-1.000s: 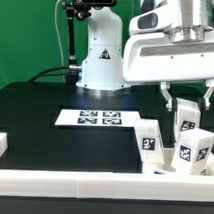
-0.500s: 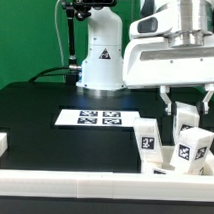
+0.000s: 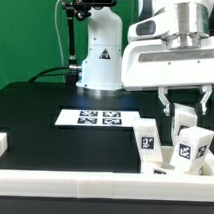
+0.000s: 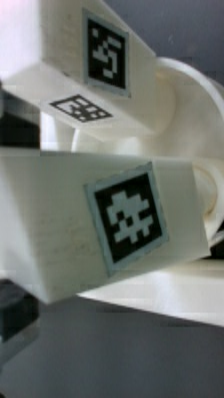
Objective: Assemble stool
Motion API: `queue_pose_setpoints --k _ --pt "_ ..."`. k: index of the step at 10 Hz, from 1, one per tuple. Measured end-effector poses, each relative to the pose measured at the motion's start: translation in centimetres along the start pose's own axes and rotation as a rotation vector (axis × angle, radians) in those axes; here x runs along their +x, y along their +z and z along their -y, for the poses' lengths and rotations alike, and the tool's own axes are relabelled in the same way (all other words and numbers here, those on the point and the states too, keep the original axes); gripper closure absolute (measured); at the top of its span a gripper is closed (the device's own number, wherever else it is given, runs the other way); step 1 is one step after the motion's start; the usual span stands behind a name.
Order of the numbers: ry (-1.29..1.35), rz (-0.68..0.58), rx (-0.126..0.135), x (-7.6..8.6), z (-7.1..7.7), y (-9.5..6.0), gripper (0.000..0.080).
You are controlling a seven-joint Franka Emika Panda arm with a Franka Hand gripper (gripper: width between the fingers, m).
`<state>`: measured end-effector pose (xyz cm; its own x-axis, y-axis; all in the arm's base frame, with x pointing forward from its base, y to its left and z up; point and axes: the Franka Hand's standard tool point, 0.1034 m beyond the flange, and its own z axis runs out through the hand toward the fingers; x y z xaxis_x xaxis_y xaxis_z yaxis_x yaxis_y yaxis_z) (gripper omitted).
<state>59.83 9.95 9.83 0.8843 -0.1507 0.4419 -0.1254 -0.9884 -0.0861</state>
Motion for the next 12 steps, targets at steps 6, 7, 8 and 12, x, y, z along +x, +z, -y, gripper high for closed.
queue_pose_setpoints --k 6,7,8,12 --pt "-0.005 -0.035 0.001 0.06 -0.16 0.00 0.0266" --pt "-0.010 -0.034 0.000 0.20 -0.25 -0.07 0.0266" --pt "-0.016 -0.036 -0.001 0.32 -0.35 -0.12 0.0171" --pt "-0.020 -0.026 0.002 0.78 -0.20 -0.55 0.0151"
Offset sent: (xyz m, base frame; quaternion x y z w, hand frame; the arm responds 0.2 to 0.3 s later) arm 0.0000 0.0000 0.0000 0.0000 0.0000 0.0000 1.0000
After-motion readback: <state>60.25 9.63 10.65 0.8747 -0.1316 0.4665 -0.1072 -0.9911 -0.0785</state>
